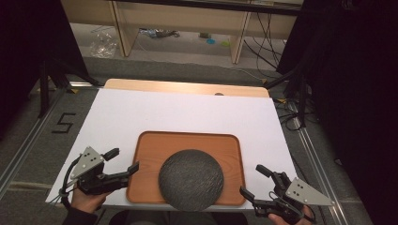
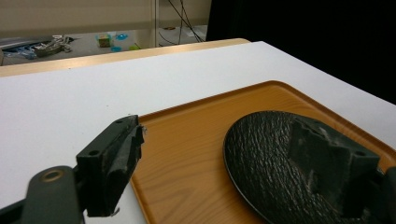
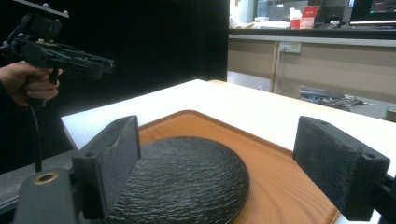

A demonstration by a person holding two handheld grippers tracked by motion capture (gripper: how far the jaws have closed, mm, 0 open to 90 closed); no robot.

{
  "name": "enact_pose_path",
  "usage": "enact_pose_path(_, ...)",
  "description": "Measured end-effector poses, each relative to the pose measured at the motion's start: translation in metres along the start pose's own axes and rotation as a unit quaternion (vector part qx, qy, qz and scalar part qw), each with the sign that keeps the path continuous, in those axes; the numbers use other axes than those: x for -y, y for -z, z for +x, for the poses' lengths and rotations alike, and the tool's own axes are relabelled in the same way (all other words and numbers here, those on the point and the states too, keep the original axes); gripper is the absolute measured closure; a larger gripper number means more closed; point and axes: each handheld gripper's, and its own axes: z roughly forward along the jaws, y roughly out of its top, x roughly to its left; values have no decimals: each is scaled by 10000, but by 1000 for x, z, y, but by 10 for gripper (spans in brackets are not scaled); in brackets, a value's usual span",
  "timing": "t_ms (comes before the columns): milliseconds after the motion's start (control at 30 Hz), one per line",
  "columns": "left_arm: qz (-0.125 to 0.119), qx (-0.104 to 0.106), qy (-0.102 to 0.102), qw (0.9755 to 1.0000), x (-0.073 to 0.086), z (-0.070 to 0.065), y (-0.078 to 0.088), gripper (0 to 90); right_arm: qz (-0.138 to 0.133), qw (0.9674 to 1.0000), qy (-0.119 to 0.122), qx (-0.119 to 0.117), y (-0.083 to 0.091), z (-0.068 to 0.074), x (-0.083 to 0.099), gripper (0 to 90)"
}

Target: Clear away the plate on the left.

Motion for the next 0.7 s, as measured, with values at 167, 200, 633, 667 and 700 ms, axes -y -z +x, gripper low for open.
enact_pose_path(167, -29, 24, -39, 10000, 3, -3, 8, 174, 3, 10000, -8, -38, 0, 0, 0, 159)
enact_pose_path(200, -52, 43, -38, 10000, 3, -5, 9, 174, -24, 10000, -20, -64, 0, 0, 0, 158)
enact_pose_path(633, 29, 212, -154, 9997, 8, -16, 11, 177, -57, 10000, -21, -44, 0, 1, 0, 158)
enact_pose_path(667, 21, 196, -131, 9997, 8, -16, 11, 177, -3, 10000, -17, -27, 1, 1, -1, 157)
enact_pose_path(700, 7, 219, -170, 9996, 8, -16, 11, 177, 0, 10000, -17, -21, 1, 1, -1, 157)
